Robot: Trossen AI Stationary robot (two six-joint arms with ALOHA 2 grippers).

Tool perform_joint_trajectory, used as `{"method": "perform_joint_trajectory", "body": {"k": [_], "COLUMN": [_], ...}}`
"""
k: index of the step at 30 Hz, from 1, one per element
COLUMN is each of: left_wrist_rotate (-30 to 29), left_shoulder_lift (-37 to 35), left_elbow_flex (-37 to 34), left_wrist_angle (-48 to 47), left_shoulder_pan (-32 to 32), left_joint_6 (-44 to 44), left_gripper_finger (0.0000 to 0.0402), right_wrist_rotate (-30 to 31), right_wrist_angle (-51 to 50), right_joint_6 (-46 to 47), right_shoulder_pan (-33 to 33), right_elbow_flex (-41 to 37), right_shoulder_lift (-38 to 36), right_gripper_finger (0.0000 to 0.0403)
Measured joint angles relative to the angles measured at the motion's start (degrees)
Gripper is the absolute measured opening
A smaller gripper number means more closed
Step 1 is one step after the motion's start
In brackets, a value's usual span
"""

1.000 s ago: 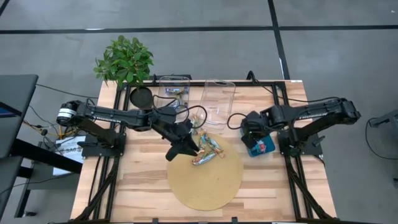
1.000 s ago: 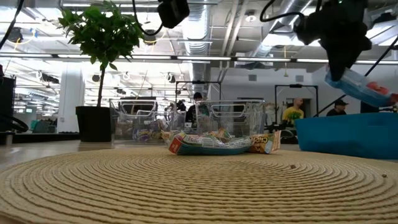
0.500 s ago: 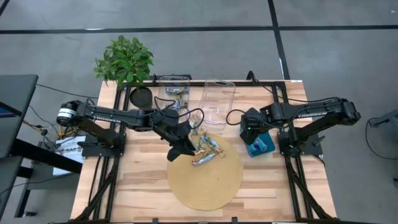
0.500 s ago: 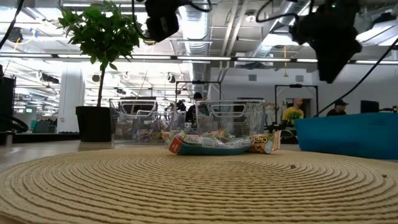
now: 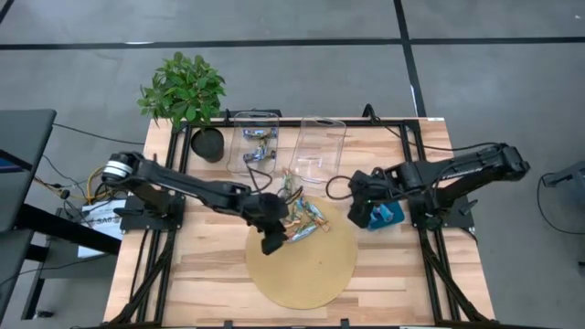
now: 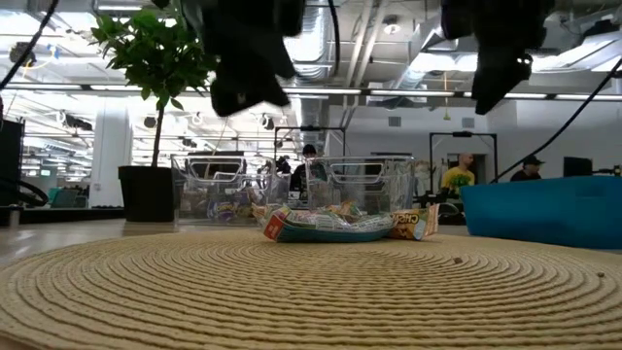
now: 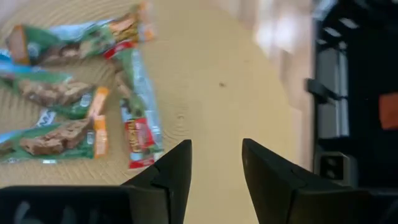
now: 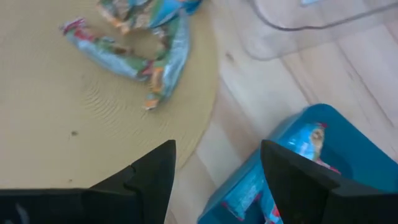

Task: Pick and place Granola Bars by type
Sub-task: Put the red granola bar into the blue transparent bin

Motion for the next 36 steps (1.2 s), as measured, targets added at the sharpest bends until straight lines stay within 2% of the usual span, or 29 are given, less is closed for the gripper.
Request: {"method": "perform_joint_trajectory", "body": {"k": [6,13,23,36], "left_wrist_rotate": [-3.8,-8.2,-8.9,-8.9], "left_shoulder_lift": [5.4,11.7,20.7,24.7], "left_elbow_flex": [0.3,4.6,12.7,14.2], "left_wrist_angle": [1.5,0.6,-8.0,-7.6], "left_shoulder_pan": [0.0,0.0,0.0,-0.7], "left_joint_6": [-3.4,-3.4,0.4,2.3], "left_gripper_finger": [0.0135,0.0135,0.0135,0.0135], "right_wrist_rotate": [-0.1,-1.5,-3.3,-4.2], "right_wrist_angle": [0.1,1.2,1.7,2.9], "right_joint_6": [0.6,2.6,4.5,4.5], "right_shoulder_pan": [2.5,3.8,4.1,4.1], "right_elbow_flex": [0.0,0.0,0.0,0.0], "right_shoulder_lift": [0.0,0.0,0.0,0.0], "right_gripper_finger": [0.0220,0.0219,0.0210,0.0191]}}
